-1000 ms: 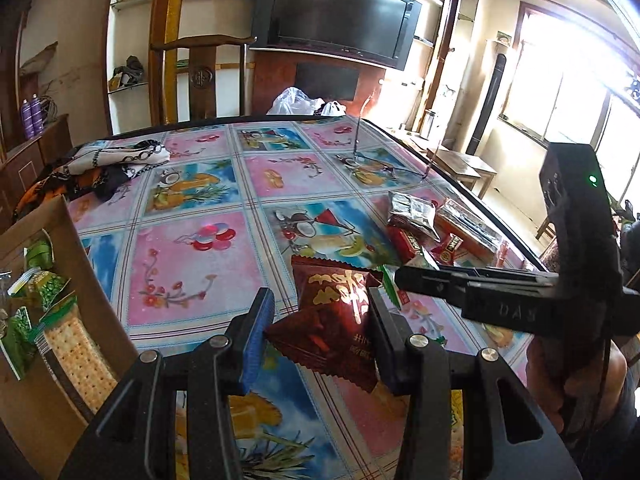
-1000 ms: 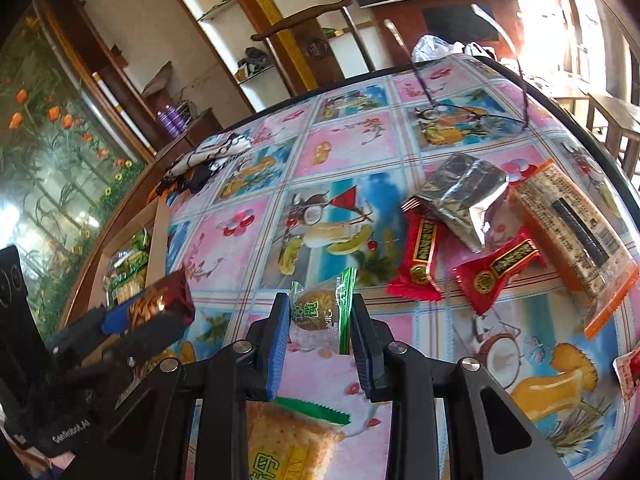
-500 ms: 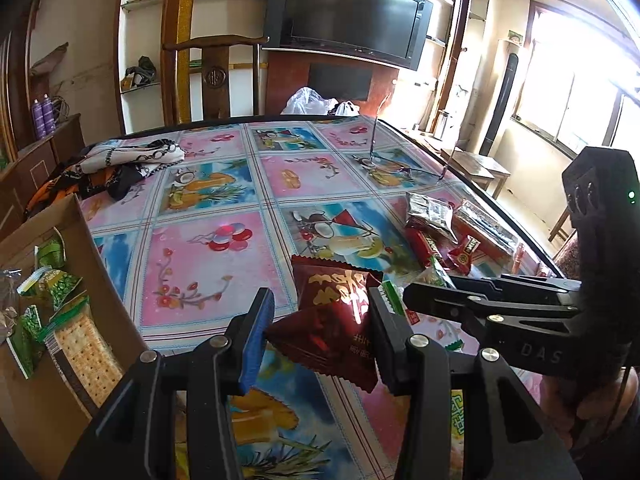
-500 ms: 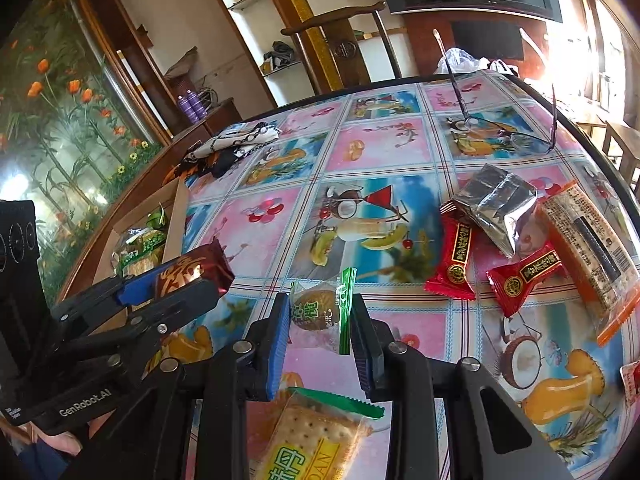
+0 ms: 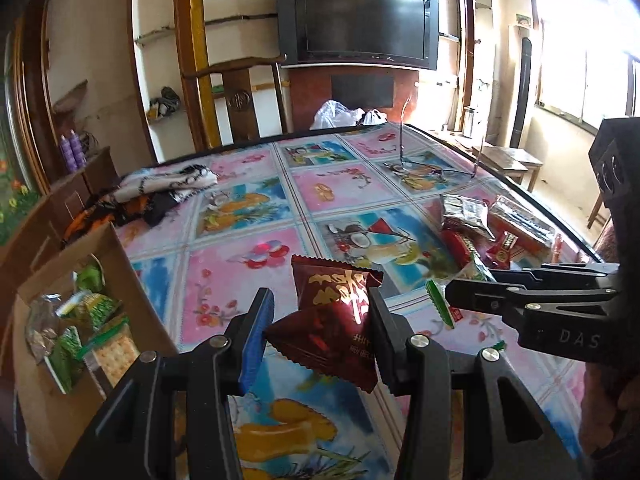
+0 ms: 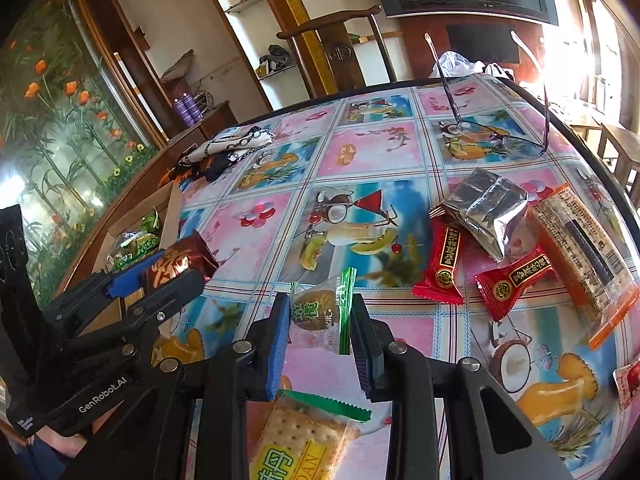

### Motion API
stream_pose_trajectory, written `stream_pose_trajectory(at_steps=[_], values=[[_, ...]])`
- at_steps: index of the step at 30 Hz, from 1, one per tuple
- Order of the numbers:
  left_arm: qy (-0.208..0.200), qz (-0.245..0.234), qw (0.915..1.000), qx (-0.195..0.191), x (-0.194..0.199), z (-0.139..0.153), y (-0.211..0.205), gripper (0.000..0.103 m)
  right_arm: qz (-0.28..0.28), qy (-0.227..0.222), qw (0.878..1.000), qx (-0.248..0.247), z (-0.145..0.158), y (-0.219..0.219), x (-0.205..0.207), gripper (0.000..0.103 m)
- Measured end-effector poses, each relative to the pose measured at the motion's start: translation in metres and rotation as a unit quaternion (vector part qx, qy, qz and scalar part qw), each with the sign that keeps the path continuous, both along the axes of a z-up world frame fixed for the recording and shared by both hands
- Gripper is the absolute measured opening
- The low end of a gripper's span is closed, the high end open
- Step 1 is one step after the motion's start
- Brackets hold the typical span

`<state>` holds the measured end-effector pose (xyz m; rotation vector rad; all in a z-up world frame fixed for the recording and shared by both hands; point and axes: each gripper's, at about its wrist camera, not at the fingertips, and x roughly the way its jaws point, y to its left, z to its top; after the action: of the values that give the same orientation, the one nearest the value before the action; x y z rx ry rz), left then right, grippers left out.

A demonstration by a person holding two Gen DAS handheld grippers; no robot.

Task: Organize snacks
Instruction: 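Carry the red packet and the clear packet over the box with both grippers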

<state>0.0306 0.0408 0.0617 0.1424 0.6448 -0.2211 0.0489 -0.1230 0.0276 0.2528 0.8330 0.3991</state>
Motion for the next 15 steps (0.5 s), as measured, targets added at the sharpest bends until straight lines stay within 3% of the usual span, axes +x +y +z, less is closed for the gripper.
stream_pose_trajectory(at_steps=[7, 15], values=[[-0.028, 0.009, 0.9990, 0.032, -0.0051, 0.0022, -0.0038, 0.045, 0.005, 0.004, 1.000, -0.001, -0.0037, 0.0030, 0.0009, 0.031], [-0.032, 0.011, 0.9988, 0.036, -0.0054, 0.0024, -0.0039, 0.046, 0.006, 0.009, 1.000, 0.000, -0.0065, 0.0048, 0.0021, 0.031]])
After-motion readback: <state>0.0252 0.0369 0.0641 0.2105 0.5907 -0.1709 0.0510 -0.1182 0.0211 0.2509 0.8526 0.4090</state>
